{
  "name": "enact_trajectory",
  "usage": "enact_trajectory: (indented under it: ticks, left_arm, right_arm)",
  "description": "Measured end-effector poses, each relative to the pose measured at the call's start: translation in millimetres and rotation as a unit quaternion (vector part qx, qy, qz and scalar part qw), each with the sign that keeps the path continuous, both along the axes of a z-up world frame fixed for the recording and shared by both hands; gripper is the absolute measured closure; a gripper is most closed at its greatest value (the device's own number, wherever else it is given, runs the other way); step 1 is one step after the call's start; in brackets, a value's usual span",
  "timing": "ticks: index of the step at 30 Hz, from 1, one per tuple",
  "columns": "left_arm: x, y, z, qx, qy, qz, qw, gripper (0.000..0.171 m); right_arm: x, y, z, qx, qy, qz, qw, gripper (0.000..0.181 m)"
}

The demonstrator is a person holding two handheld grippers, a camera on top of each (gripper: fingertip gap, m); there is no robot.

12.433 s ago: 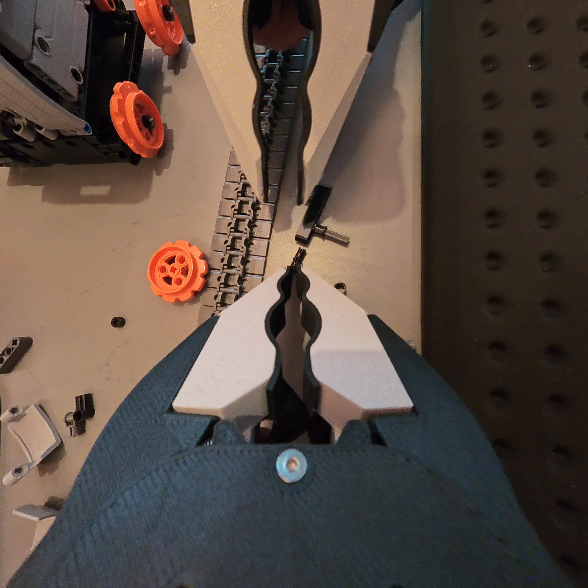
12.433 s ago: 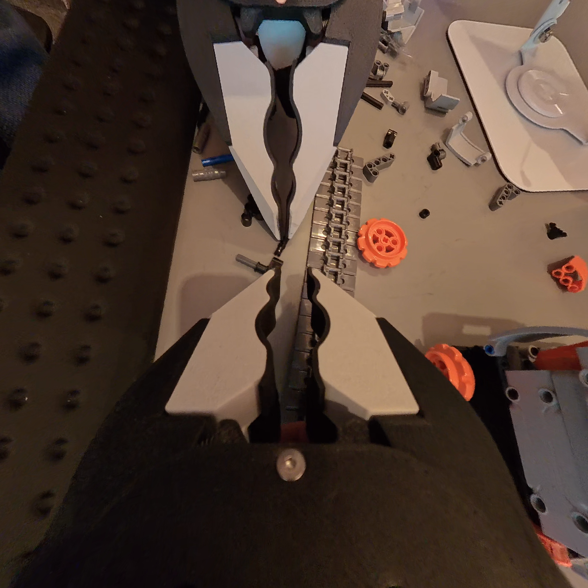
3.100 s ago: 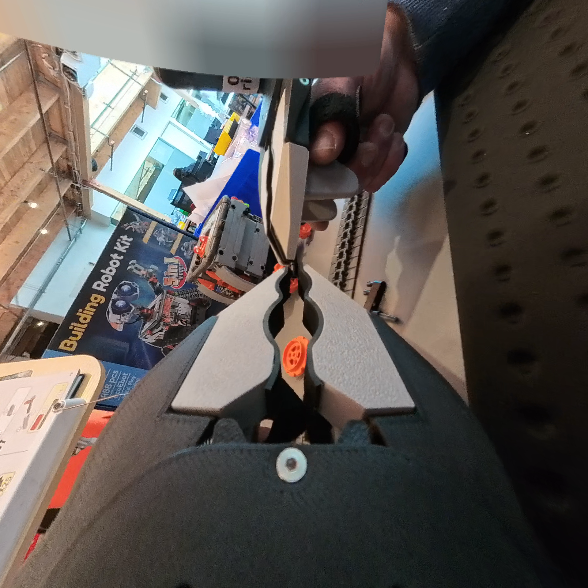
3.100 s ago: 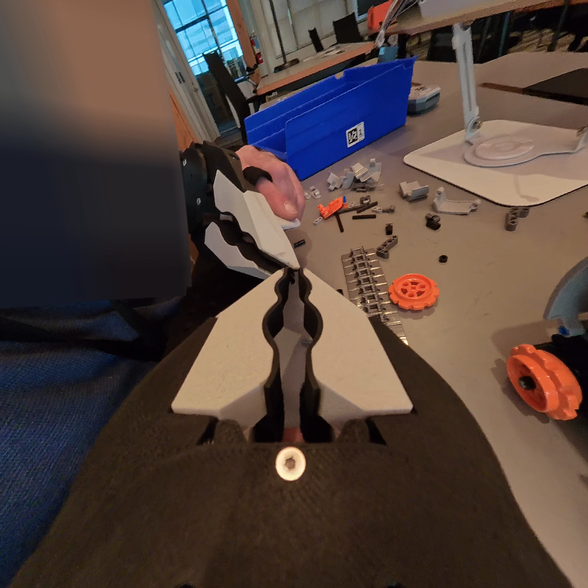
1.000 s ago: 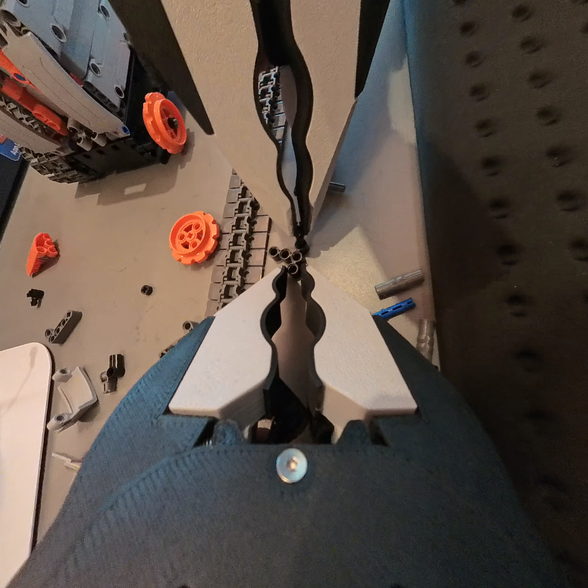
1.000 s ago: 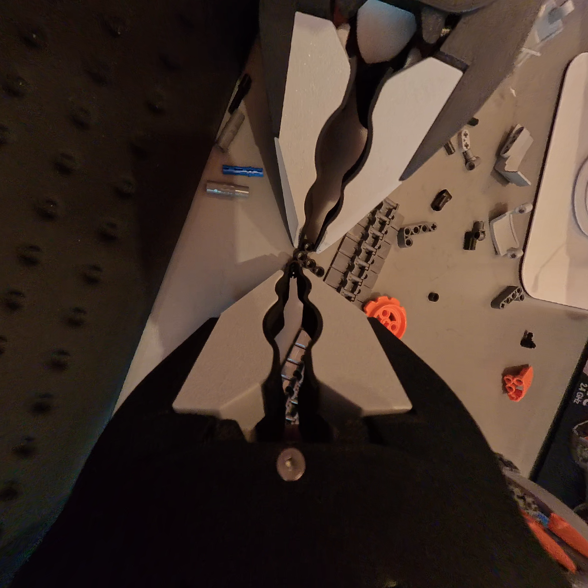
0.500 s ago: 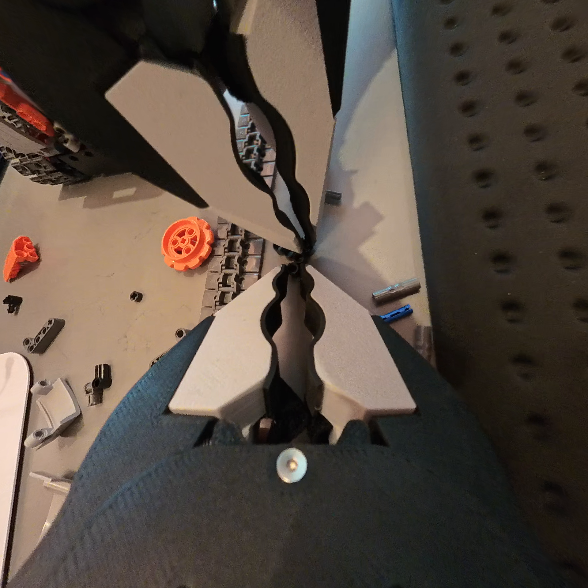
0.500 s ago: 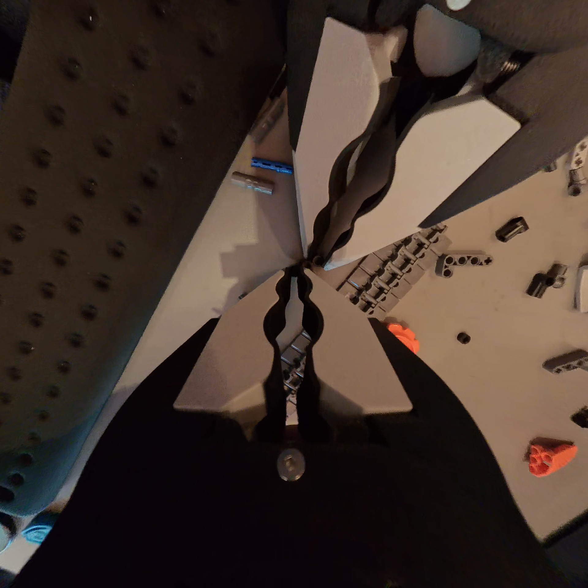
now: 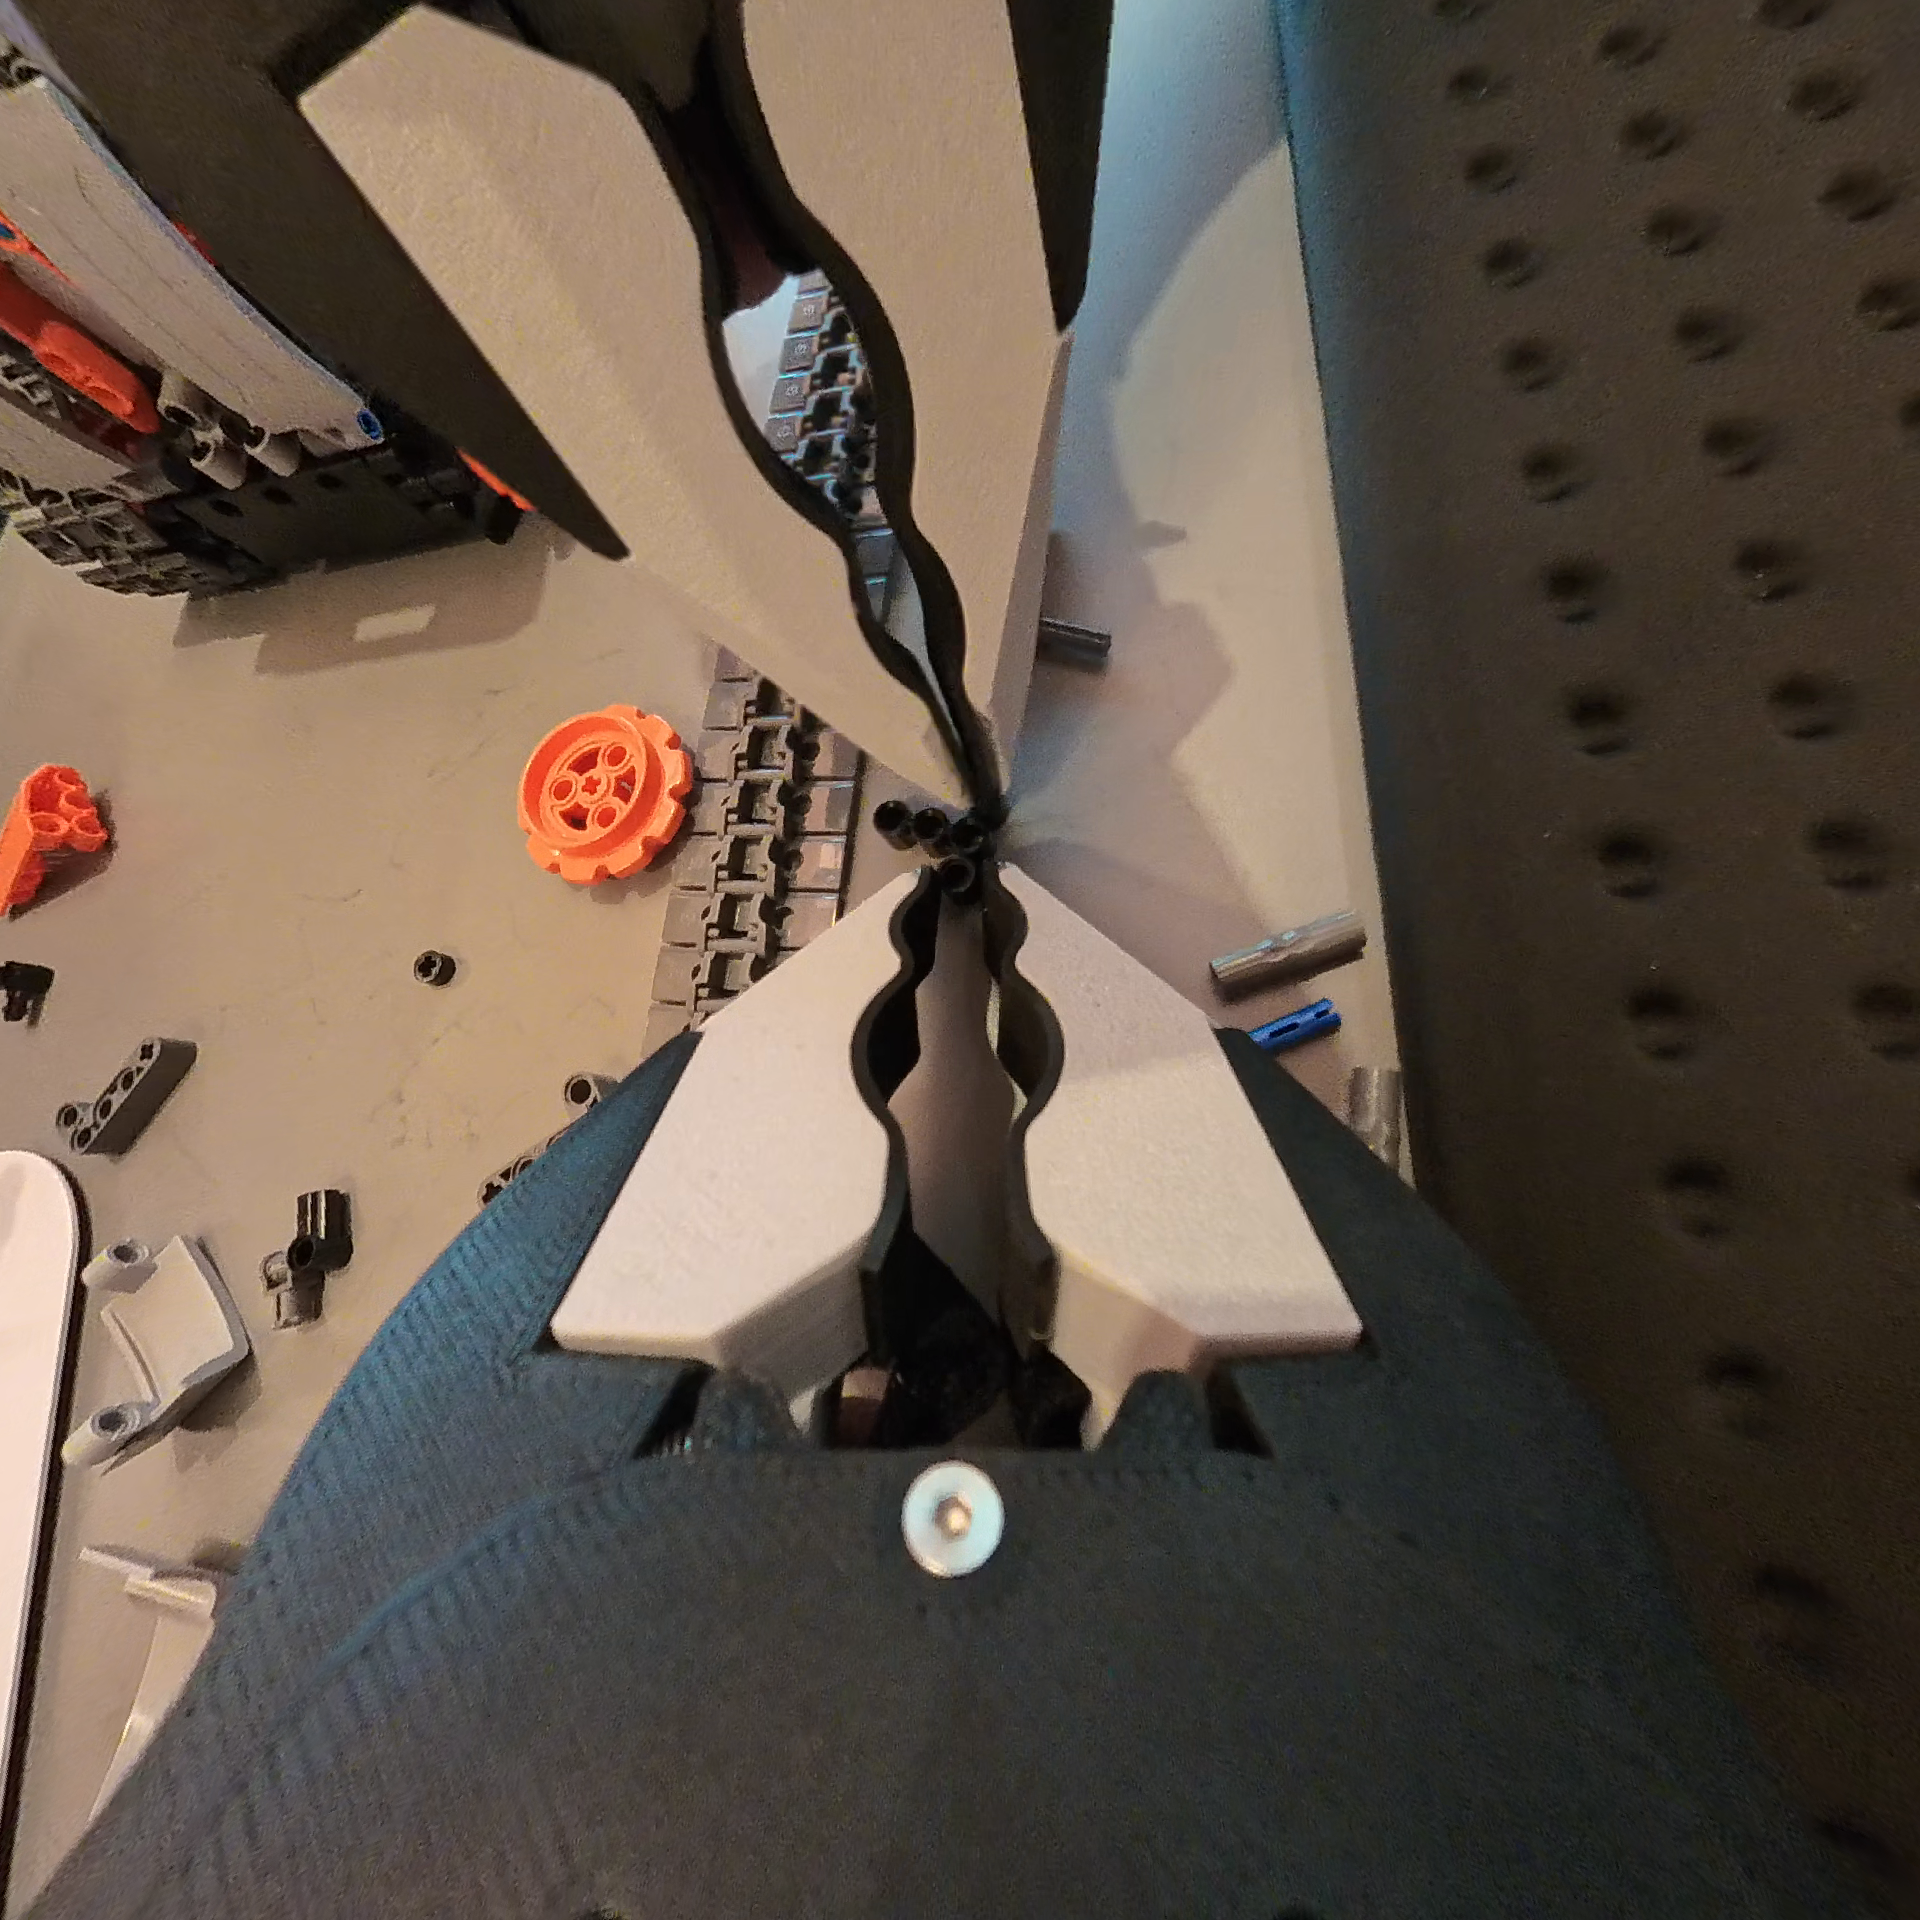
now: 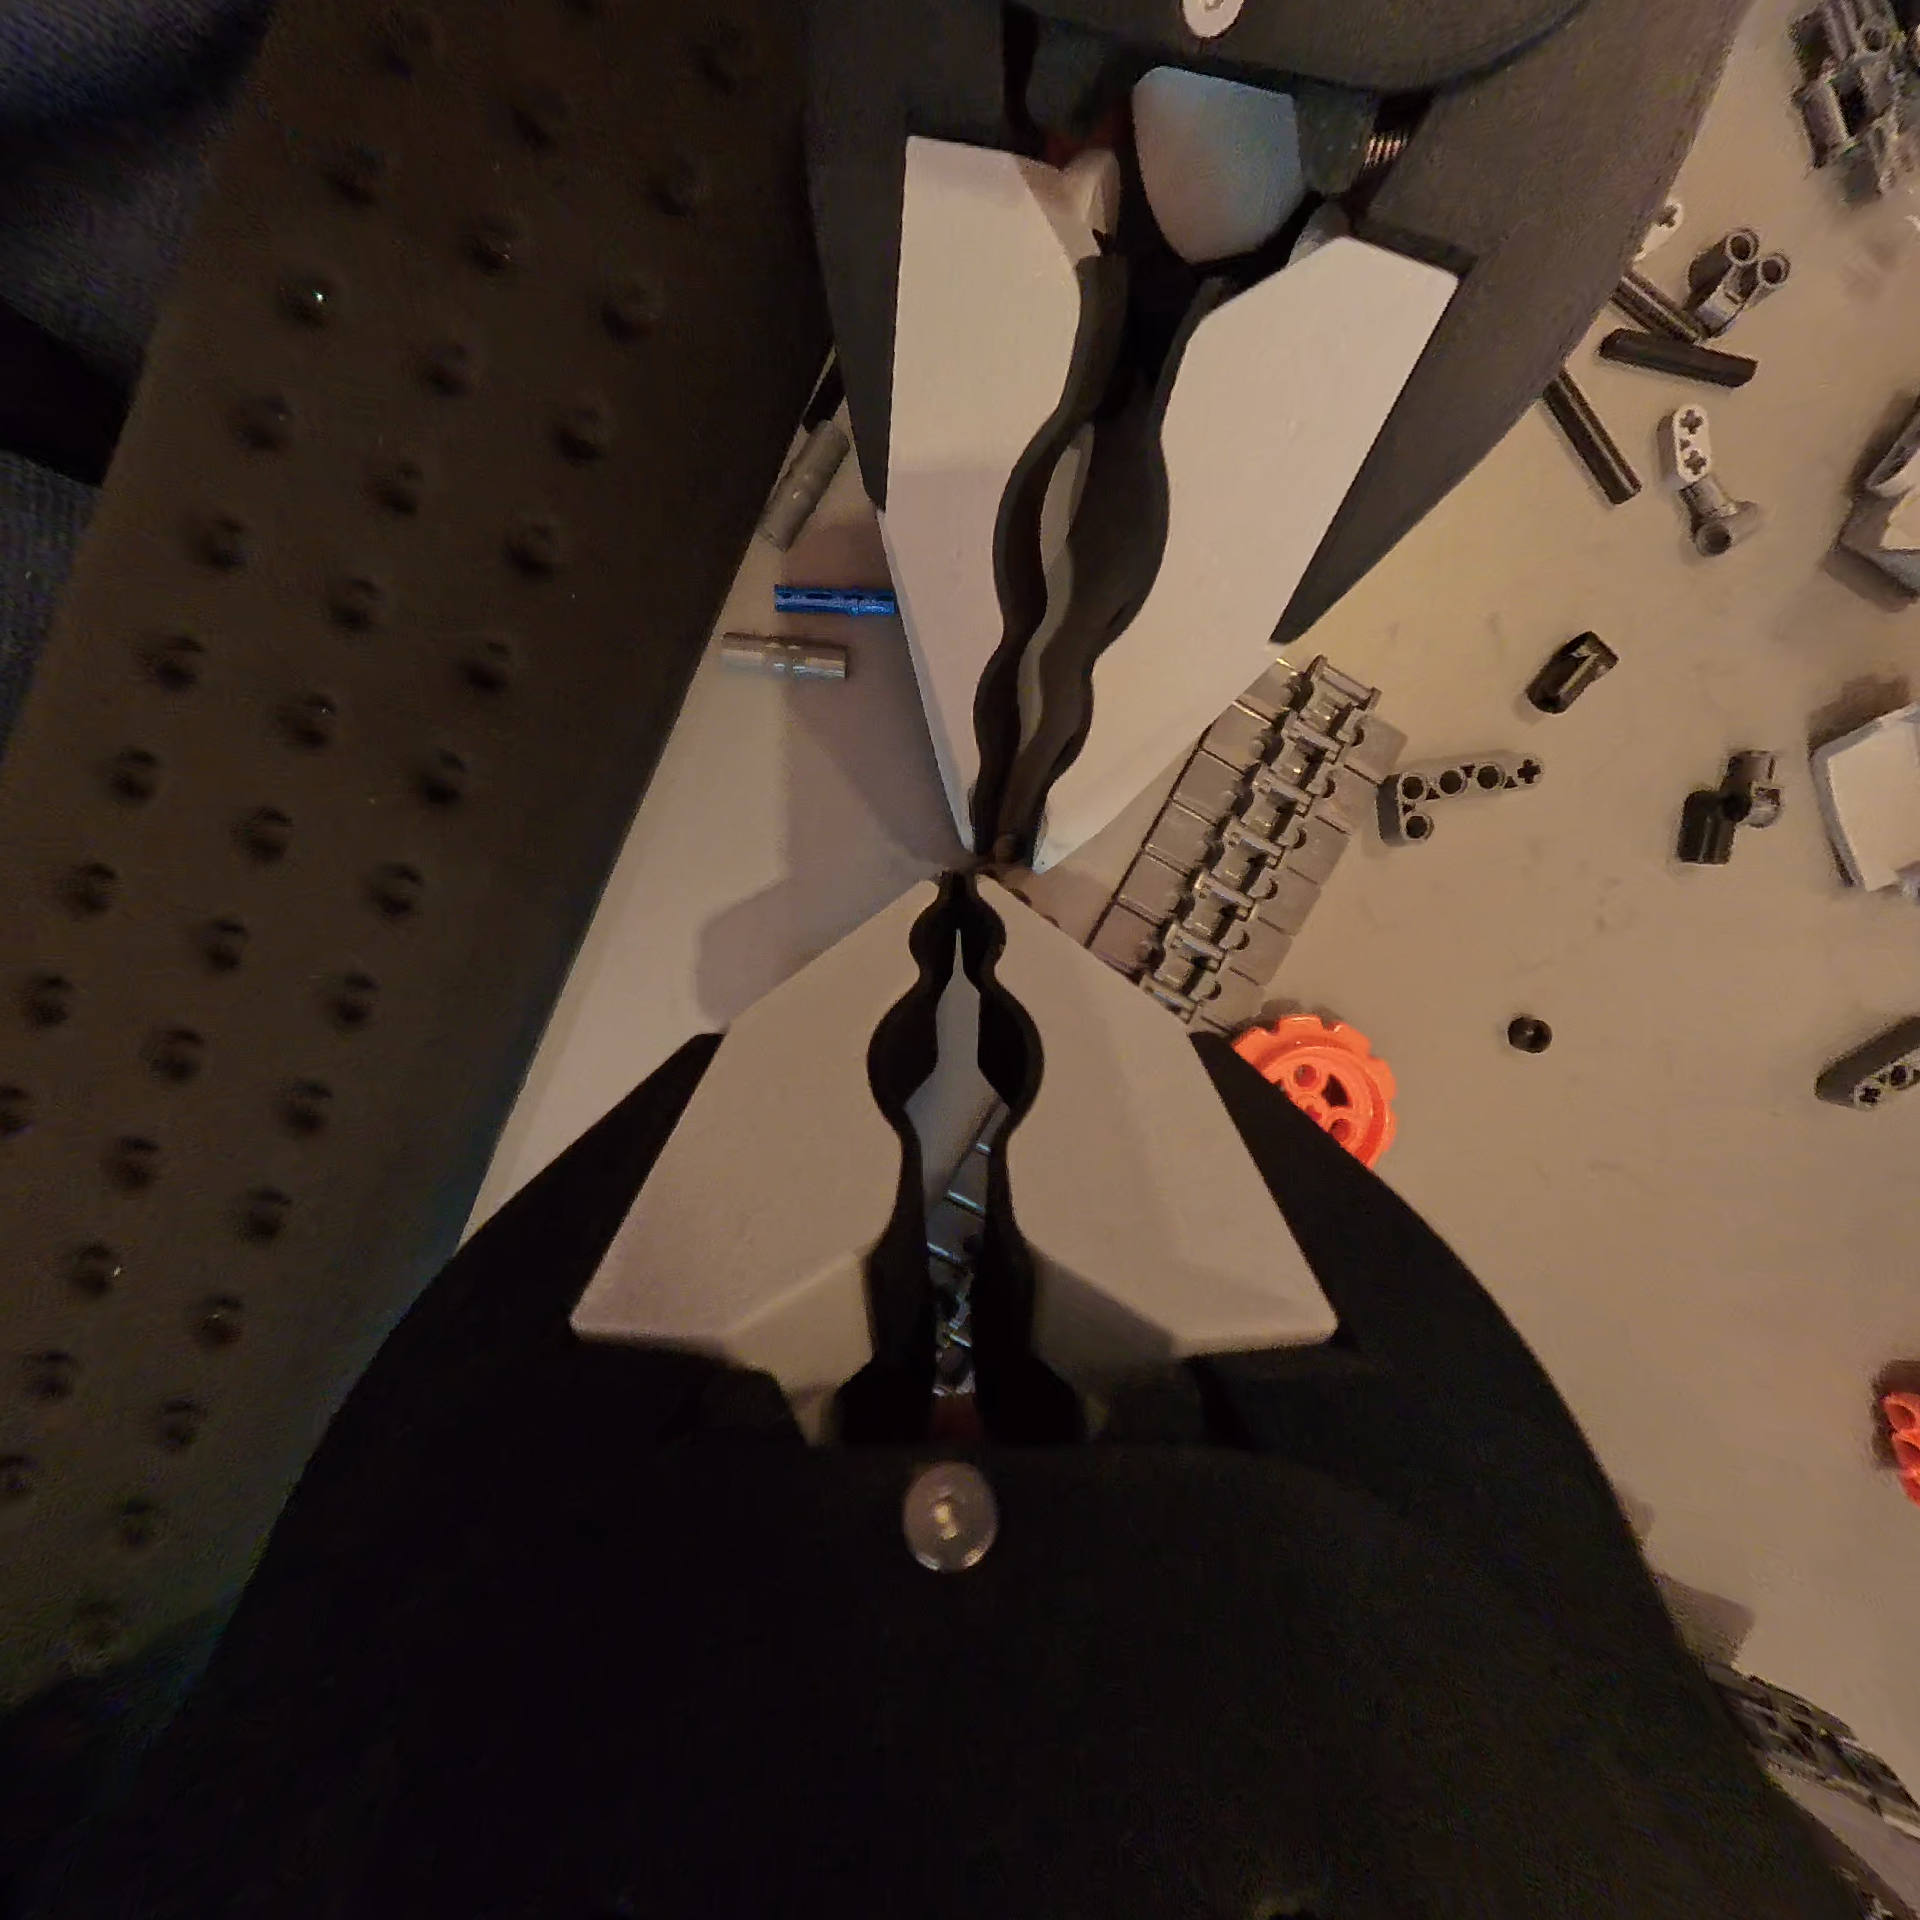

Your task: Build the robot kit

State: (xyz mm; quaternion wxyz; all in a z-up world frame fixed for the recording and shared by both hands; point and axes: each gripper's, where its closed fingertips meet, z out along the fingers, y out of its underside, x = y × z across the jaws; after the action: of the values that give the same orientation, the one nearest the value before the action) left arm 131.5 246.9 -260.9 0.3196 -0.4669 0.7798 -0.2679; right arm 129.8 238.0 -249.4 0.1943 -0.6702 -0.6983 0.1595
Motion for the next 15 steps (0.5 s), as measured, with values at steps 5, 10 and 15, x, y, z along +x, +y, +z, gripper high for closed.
enact_trajectory:
  ticks: [5,10,15]
  left_arm:
    - [0.3,0.0,-0.1,-0.003,0.0,0.0,1.0,0.164]
    - [0.6,0.2,-0.2,-0.003,0.001,0.0,1.0,0.164]
    - [0.8,0.2,-0.3,-0.006,0.001,0.0,1.0,0.164]
  right_arm:
    - [1.3,0.1,5.2,0.005,0.007,0.0,1.0,0.181]
    - [6.4,0.3,0.3,0.007,-0.008,-0.003,1.0,0.181]
    - [7.1,-1.2,-0.6,-0.005,-0.031,-0.005,0.999,0.181]
